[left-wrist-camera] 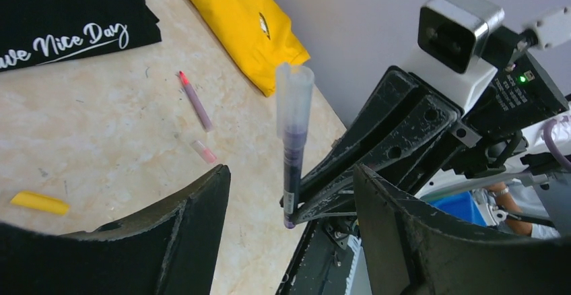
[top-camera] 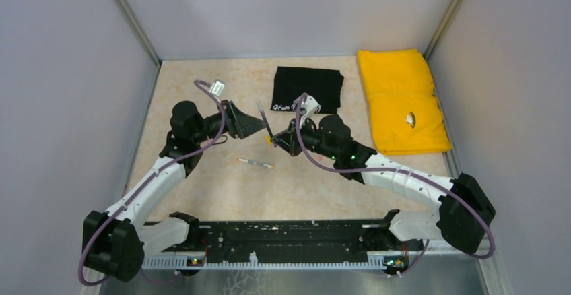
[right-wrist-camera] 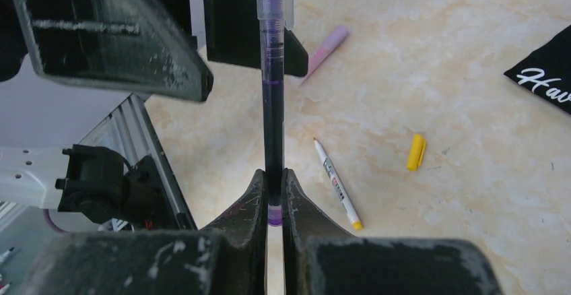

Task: Insert the pens into the pen caps

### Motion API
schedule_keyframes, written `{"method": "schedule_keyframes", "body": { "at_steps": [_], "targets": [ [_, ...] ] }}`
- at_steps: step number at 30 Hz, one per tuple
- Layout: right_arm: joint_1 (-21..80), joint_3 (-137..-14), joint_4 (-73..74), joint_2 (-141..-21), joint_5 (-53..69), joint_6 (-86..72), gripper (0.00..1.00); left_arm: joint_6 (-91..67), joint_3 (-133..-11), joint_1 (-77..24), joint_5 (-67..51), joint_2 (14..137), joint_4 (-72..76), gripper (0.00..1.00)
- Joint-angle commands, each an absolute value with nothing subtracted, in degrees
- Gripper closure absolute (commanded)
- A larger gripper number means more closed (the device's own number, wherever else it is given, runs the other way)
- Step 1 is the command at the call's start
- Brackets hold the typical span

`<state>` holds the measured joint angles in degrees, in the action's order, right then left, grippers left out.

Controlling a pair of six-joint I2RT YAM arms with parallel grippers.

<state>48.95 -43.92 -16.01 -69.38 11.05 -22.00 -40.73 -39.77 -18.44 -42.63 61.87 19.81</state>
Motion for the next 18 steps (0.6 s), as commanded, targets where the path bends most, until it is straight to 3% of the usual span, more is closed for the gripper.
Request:
{"method": "schedule_keyframes", "body": {
  "at_steps": [1, 18],
  "targets": [
    [48.5, -48.9, -21.9, -71.7, 10.4, -24.2, 1.00, -40.6, -39.0, -20.3, -44.9, 62.3, 23.6, 0.29],
    [48.6, -51.4, -24.2, -75.3, 11.4, -26.1, 1.00, -37.9, -40.4, -21.2, -40.4, 64.0, 20.0, 0.85]
  ]
}}
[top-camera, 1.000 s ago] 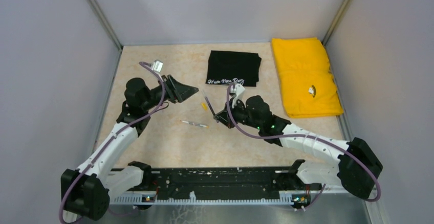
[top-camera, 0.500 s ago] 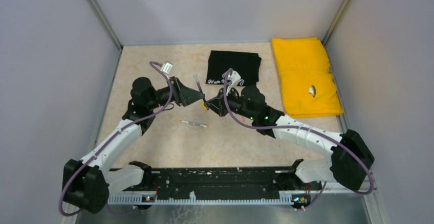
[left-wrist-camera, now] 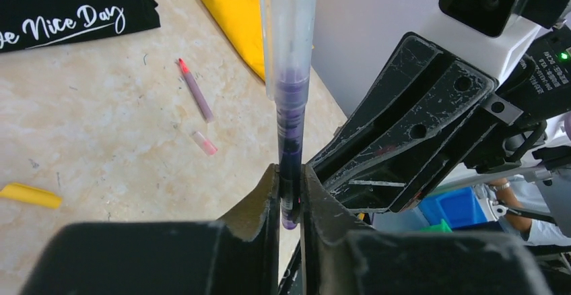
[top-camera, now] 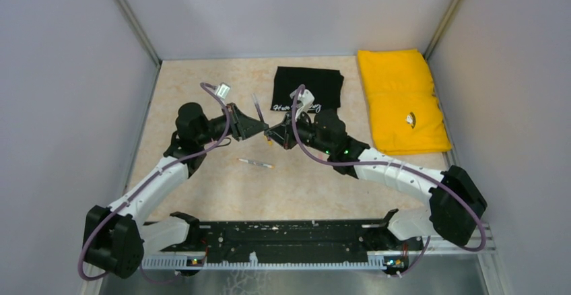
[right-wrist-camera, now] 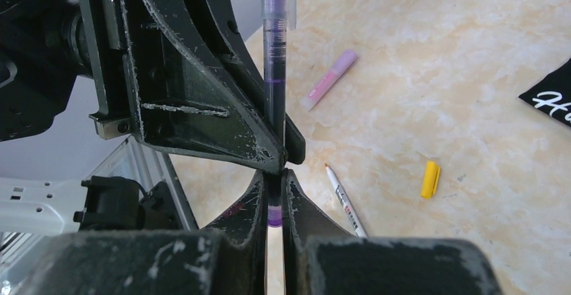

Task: Insert the pens into the pen caps

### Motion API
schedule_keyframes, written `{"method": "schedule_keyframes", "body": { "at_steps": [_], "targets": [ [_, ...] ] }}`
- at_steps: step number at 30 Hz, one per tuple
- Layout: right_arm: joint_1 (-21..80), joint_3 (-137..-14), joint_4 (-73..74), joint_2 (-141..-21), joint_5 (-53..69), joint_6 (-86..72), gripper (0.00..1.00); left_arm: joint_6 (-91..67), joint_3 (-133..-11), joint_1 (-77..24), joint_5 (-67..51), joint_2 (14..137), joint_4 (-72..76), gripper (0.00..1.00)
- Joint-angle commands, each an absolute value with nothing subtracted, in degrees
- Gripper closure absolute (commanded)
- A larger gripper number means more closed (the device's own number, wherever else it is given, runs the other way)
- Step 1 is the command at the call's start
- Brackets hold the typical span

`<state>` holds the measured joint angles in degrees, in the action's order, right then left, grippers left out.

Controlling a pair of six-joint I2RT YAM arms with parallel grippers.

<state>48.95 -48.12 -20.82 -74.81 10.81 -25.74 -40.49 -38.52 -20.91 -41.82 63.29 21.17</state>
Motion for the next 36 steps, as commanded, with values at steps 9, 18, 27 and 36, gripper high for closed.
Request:
{"method": "schedule_keyframes", "body": {
  "at_steps": [9, 18, 27, 36],
  "targets": [
    [48.5, -51.2, -19.3, -76.5, 12.2, -24.8, 0.74, -24.3, -50.6, -21.2, -23.6, 66.4, -2.0, 1.00],
    [48.5, -47.8, -11.2, -76.2, 10.2, -23.3, 0.61, -12.1, -57.5, -20.6, 2.9, 76.9, -22.1, 1.00],
    [48.5, -48.1, -3.4, -77.6, 7.6, -21.0, 0.59, -8.5, -64.6, -19.5, 11.6, 93.0, -31.4, 1.00],
    [48.5, -47.8, -0.1, -77.7, 9.0, -18.4, 0.58, -7.1, -65.9, -15.2, 14.1, 101.4, -34.2, 1.00]
  ]
}}
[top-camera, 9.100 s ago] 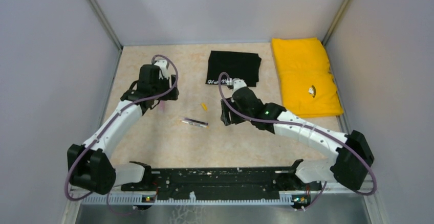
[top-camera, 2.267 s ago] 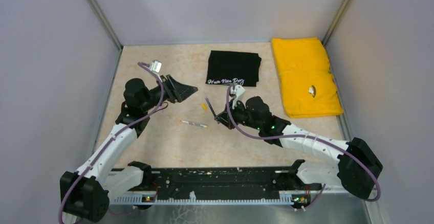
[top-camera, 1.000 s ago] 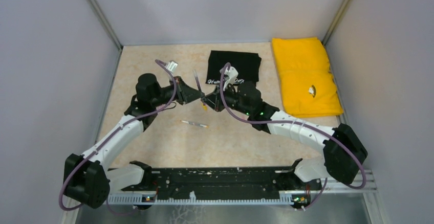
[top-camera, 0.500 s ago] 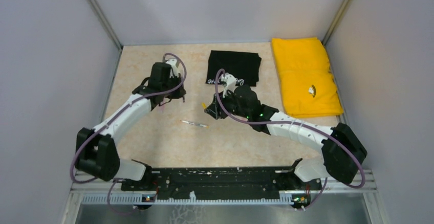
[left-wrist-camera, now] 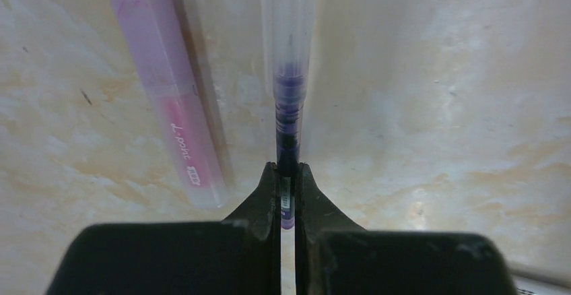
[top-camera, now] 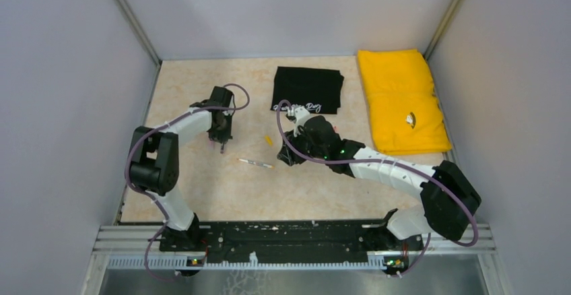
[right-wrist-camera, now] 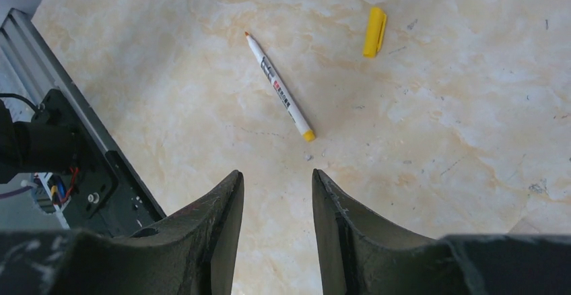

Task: Insert the pens into the pen caps

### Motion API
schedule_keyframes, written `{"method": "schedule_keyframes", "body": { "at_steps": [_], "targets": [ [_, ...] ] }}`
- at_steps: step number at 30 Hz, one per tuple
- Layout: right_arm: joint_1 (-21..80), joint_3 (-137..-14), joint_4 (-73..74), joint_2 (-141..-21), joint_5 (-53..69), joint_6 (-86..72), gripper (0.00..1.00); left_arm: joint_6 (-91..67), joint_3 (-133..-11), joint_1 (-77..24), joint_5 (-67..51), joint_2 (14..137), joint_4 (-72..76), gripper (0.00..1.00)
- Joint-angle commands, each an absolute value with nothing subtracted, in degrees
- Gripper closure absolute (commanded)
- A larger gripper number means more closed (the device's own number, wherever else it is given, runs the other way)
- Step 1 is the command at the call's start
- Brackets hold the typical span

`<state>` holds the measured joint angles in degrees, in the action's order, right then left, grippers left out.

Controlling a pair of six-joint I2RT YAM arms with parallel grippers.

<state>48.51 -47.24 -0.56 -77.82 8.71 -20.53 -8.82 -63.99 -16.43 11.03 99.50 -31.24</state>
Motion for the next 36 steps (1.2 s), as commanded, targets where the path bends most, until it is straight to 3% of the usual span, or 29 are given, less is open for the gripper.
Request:
{"method": "schedule_keyframes", "body": {
  "at_steps": [1, 15, 23, 27, 36],
  "targets": [
    [48.6, -47.7, -0.1, -77.7, 9.1, -18.2, 0.58, -6.9, -65.7, -14.9, 14.0, 101.7, -34.2, 0.98],
    [48.5, -48.5, -0.1, -80.1, 9.3, -17.0, 0.58, -6.5, -66.2, -14.1, 14.4, 103.5, -35.3, 0.60],
    [48.8, -50.8, -0.1, -86.0, 9.4, -13.3, 0.57, -6.5, -64.2, -14.1, 3.5, 89.8, -28.2, 0.55],
    [50.3, -54.3, -0.8, -90.5, 8.3, -9.8, 0.50, -7.3, -56.3, -14.2, 2.7, 78.5, -19.1, 0.51],
    [54.2, -64.6, -0.3, -102.1, 6.8, -0.9, 0.44, -11.5, -47.5, -14.2, 12.9, 60.3, -11.0, 0.45]
  ]
}}
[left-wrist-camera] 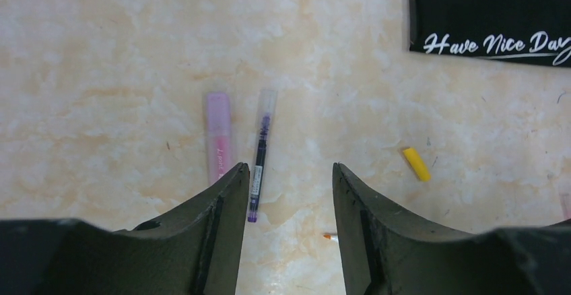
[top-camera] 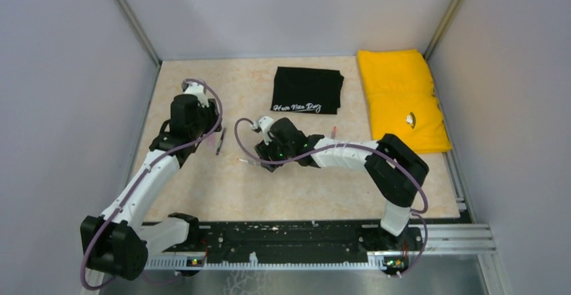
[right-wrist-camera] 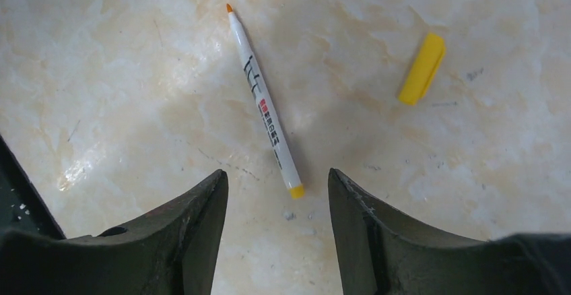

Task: Insert the pens into the pen caps

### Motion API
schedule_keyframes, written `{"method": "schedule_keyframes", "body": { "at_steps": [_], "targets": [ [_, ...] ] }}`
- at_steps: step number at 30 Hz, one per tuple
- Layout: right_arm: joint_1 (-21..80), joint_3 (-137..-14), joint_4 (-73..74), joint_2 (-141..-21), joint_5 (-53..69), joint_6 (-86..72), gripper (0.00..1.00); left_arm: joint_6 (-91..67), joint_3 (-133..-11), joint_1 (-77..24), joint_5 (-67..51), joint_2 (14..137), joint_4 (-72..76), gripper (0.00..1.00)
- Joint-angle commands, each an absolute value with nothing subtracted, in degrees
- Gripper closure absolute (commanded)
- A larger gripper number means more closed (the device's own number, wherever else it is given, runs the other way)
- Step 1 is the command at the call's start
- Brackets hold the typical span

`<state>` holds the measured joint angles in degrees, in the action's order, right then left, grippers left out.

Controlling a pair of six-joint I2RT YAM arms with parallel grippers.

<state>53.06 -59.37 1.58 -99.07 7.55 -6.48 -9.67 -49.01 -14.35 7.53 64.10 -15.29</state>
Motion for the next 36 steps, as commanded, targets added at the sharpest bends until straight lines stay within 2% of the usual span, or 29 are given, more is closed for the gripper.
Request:
{"method": "schedule_keyframes", "body": {
  "at_steps": [1, 5, 10, 18, 24, 36],
  "targets": [
    [54.5, -65.5, -0.1, -103.1, 6.3, -0.4, 0.44, -11.4, -47.1, -14.2, 14.1, 59.1, -10.7, 0.44],
    [55.3, -68.7, 2.5, -106.1, 4.5, 4.0, 0.44, -11.7, -45.7, -14.2, 18.6, 54.5, -9.6, 0.35],
    [55.8, -72.3, 5.9, -109.6, 5.3, 7.2, 0.45, -11.4, -44.3, -14.2, 21.1, 51.1, -8.5, 0.34],
    [56.8, -73.7, 9.0, -112.9, 4.1, 8.7, 0.55, -11.7, -44.2, -14.1, 23.4, 49.8, -8.3, 0.31],
    [56.8, -73.4, 10.3, -114.6, 2.8, 8.7, 0.58, -11.8, -44.2, -14.1, 23.4, 49.7, -8.3, 0.29],
    [56.8, -67.1, 7.7, -109.2, 4.3, 3.5, 0.93, -13.4, -44.0, -14.1, 19.9, 49.9, -8.3, 0.28]
  ]
}}
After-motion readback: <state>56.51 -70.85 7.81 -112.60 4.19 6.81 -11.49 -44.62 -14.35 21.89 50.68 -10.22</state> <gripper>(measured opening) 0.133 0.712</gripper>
